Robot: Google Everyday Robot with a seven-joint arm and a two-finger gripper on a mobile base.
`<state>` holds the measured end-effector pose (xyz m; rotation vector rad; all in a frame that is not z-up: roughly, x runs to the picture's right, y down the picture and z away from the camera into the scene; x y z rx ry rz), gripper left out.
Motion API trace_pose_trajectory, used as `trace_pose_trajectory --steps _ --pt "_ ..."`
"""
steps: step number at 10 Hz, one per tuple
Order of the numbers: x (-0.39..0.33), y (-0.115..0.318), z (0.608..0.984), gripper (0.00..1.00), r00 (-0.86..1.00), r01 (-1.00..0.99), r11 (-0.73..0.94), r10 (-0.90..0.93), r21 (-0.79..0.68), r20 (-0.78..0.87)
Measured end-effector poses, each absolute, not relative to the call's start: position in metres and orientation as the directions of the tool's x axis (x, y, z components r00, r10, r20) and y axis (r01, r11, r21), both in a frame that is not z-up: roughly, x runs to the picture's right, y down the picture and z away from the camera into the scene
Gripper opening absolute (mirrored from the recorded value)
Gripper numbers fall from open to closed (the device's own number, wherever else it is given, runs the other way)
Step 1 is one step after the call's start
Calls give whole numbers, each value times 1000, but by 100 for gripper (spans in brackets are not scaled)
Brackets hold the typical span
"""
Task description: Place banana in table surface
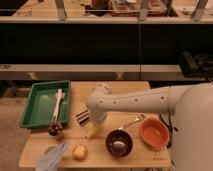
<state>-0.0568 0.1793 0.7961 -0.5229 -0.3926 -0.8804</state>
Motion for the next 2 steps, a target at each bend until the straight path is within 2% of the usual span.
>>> trace_pose_trajectory --steps 2 --pt "-55 179 797 80 581 807 523 -623 -274 523"
